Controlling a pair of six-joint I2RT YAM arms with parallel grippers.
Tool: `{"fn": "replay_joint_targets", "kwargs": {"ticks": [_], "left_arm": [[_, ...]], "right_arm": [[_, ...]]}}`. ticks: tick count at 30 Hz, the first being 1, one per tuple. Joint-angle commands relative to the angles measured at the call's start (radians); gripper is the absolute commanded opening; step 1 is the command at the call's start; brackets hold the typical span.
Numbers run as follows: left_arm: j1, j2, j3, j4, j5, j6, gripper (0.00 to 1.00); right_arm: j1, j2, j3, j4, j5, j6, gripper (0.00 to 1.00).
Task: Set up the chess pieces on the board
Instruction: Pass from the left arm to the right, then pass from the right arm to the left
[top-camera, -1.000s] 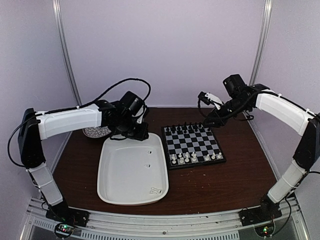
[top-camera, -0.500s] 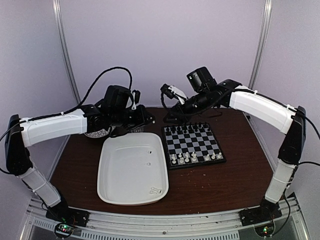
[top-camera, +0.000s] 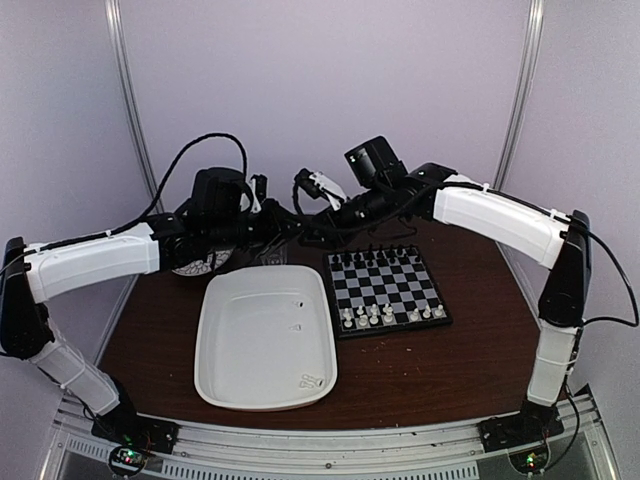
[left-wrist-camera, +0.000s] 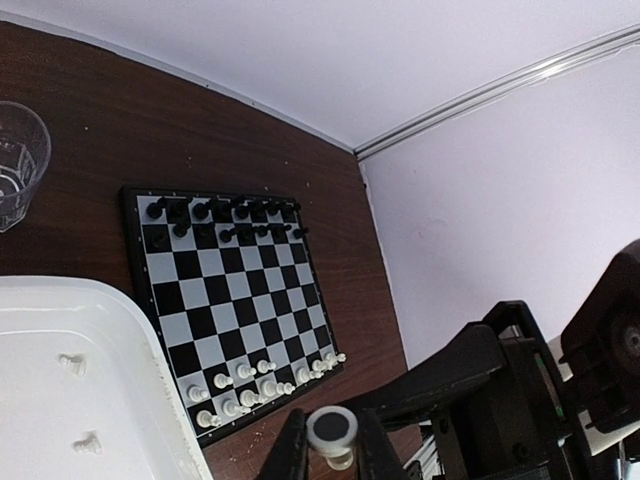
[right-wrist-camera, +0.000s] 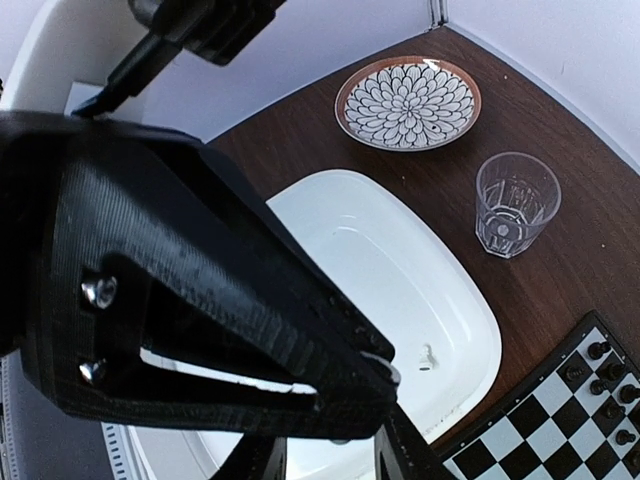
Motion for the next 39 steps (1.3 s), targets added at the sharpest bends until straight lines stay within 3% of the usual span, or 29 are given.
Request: {"fn": "replay_joint_targets", "kwargs": {"ticks": [1,6,11,17,28,34,39], "left_arm": [[0.001,-0.024,-0.021,0.064,0.019,-0.024,0.07],[0.003,-0.031,-0.036,0.065,0.023,-0.029,0.07],[0.005,-0.037,-0.049,0.065,0.025,-0.036,0.07],[0.005,-0.033,-0.058,0.065,0.031,-0.044,0.08],[0.015,-0.105,-0.051,-0.046,-0.058,0.046,0.64],[0.030,-0.183,-0.037,-0.187,-0.192,0.221,0.68],[0.049,-0.197,-0.026,-0.288,-0.257,0.337,0.69]], "right_arm": [[0.014,0.021,0.048,0.042,0.011,0.040,0.32],[0.017,0.026,0.055,0.043,0.029,0.053,0.26],[0.017,0.025,0.049,0.044,0.052,0.057,0.10],[0.015,0.029,0.050,0.045,0.070,0.064,0.00],[-0.001,-0.003,-0.010,0.026,0.081,0.022,0.00],[-0.040,-0.025,-0.003,-0.205,0.102,-0.209,0.00],[-0.054,-0.038,0.032,-0.459,0.265,-0.486,0.00]]}}
